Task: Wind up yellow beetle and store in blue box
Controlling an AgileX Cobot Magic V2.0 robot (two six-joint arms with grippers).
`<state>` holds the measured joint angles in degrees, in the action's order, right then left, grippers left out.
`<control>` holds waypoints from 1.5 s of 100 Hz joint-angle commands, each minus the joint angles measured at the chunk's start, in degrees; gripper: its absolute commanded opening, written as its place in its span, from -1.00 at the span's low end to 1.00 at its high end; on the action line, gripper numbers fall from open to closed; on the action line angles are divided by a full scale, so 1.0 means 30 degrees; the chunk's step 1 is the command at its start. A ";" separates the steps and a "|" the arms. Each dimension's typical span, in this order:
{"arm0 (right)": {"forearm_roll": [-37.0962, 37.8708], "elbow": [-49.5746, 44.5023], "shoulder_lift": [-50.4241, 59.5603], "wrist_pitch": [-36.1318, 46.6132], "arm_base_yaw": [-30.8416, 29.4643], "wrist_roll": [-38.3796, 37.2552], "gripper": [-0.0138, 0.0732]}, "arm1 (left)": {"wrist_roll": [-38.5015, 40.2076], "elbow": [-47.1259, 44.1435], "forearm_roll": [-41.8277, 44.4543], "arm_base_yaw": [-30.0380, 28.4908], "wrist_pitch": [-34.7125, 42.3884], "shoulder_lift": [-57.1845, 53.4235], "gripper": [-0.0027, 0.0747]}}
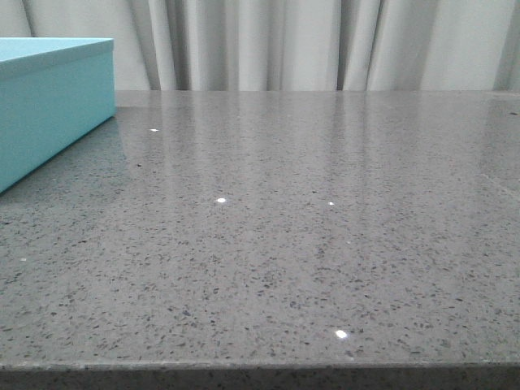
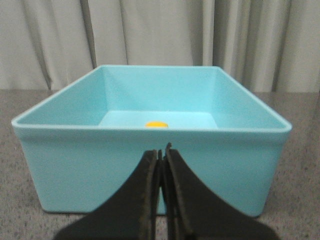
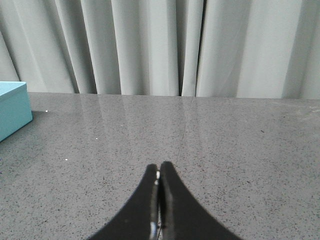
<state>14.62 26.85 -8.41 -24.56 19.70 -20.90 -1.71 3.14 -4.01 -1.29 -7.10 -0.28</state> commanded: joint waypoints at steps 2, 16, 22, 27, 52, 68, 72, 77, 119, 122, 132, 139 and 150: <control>0.0450 0.0399 -0.0188 0.1560 -0.0009 0.0236 -0.84 | -0.0050 -0.0772 -0.0168 0.0015 0.2843 -0.0601 -0.98; 0.0450 0.0399 -0.0188 0.1596 -0.0009 0.0236 -0.84 | -0.0050 -0.1783 -0.0246 0.0015 0.3003 -0.0601 -0.98; 0.0450 0.0399 -0.0188 0.1596 -0.0009 0.0236 -0.84 | -0.0050 -0.1821 -0.0246 0.0015 0.2787 -0.0601 -0.98; 0.0450 0.0399 -0.0188 0.1572 -0.0009 0.0236 -0.84 | -0.0050 -0.1821 -0.0246 0.0015 0.2758 -0.0601 -0.98; 0.0450 0.0399 -0.0188 0.1572 -0.0009 0.0236 -0.84 | -0.0050 -0.1821 -0.0246 0.0015 0.2761 -0.0601 -0.98; 0.0450 0.0399 -0.0188 0.1572 -0.0009 0.0236 -0.84 | -0.0050 -0.1821 -0.0246 0.0015 0.2761 -0.0601 -0.98; 0.0450 0.0399 -0.0188 0.1572 -0.0009 0.0236 -0.84 | -0.0050 -0.1821 -0.0246 0.0015 0.2761 -0.0601 -0.98; 0.0450 0.0399 -0.0188 0.1572 -0.0009 0.0236 -0.84 | -0.0050 -0.1821 -0.0246 0.0015 0.2761 -0.0601 -0.98; 0.0587 0.0399 -0.0188 0.1553 -0.0009 0.0236 -0.84 | -0.0050 -0.1821 -0.0246 0.0015 0.2761 -0.0601 -0.98; 0.0835 0.0399 -0.0188 0.1553 -0.0009 0.0236 -0.84 | -0.0050 -0.1821 -0.0246 0.0015 0.2761 -0.0601 -0.98; 0.1860 0.0399 -0.0188 0.1553 -0.0009 0.0236 -0.84 | -0.0050 -0.1821 -0.0246 0.0015 0.2761 -0.0601 -0.98; 0.2524 0.0386 -0.0188 0.1553 -0.0009 0.0236 -0.84 | -0.0050 -0.1821 -0.0246 0.0015 0.2761 -0.0601 -0.98; 0.3421 0.0386 -0.0188 0.1573 -0.0009 0.0236 -0.84 | -0.0050 -0.1821 -0.0246 0.0015 0.2761 -0.0601 -0.98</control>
<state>21.28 26.85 -8.41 -24.52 19.70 -20.90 -1.75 0.15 -4.26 -1.29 -2.68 -0.28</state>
